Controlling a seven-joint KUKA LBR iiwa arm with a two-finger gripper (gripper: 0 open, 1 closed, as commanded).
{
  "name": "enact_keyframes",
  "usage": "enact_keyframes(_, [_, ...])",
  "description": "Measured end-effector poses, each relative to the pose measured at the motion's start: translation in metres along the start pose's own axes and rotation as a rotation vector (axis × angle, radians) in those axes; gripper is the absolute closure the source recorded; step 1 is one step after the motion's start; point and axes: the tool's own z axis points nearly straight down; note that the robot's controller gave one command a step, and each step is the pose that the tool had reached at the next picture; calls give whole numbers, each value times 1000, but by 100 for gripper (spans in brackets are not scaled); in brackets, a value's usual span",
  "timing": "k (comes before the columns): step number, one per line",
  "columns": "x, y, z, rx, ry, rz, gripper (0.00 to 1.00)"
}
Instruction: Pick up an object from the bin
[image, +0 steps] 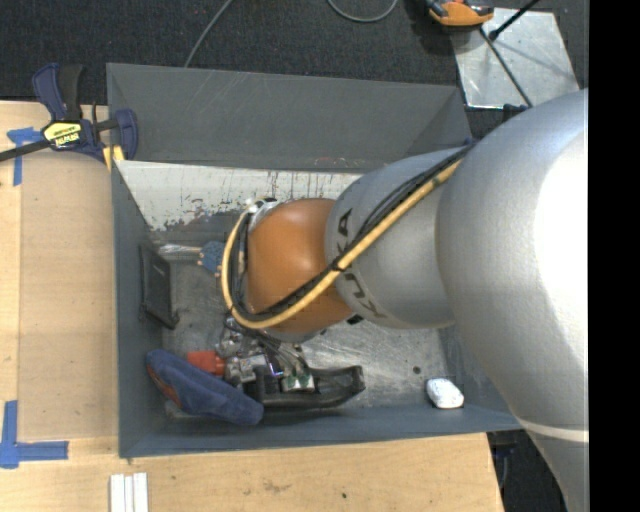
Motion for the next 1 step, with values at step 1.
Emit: enact_keyframes(1, [-1,22,23,3,-4,-282,100])
